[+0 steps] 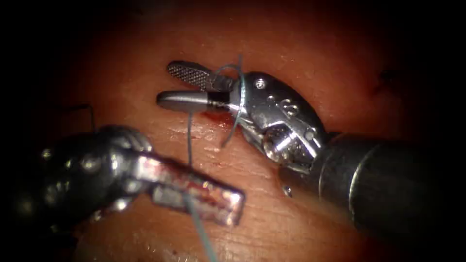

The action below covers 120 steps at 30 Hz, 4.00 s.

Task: Wound Closure

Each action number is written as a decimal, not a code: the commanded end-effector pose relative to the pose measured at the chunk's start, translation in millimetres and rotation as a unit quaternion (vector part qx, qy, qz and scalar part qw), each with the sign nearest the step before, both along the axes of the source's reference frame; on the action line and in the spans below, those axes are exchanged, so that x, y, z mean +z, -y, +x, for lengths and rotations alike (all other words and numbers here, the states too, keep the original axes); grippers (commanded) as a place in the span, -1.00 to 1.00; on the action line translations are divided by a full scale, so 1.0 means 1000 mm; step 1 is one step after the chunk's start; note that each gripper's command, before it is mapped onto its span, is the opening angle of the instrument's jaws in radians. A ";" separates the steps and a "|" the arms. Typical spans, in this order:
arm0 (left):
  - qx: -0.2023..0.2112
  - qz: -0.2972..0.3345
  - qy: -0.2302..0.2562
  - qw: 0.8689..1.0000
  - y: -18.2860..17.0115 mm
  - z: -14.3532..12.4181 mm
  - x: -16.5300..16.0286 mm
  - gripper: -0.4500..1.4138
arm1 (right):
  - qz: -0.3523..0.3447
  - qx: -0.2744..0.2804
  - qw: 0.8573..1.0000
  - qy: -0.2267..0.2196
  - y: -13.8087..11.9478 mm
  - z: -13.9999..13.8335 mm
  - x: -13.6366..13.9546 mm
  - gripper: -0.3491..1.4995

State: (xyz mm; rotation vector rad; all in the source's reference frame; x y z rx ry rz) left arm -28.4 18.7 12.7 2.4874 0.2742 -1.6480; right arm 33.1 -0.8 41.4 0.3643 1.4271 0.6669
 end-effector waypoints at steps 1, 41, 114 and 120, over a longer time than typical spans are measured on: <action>-0.001 -0.003 0.002 1.000 -0.0005 -0.0005 0.0003 -1.00 | -0.002 -0.010 1.000 0.007 0.0003 0.0010 0.0006 -0.40; -0.080 -0.005 0.017 0.997 -0.0125 0.0009 0.0121 -1.00 | -0.001 -0.115 0.987 -0.114 0.0034 0.0010 -0.0022 0.02; -0.053 0.029 0.001 0.998 -0.0003 0.0026 0.0148 -1.00 | 0.144 0.124 0.958 -0.215 -0.0009 -0.0039 -0.0027 0.14; -0.045 0.011 -0.010 0.999 0.0003 0.0015 0.0148 -1.00 | 0.141 0.149 0.968 -0.146 -0.0005 -0.0050 -0.0022 0.14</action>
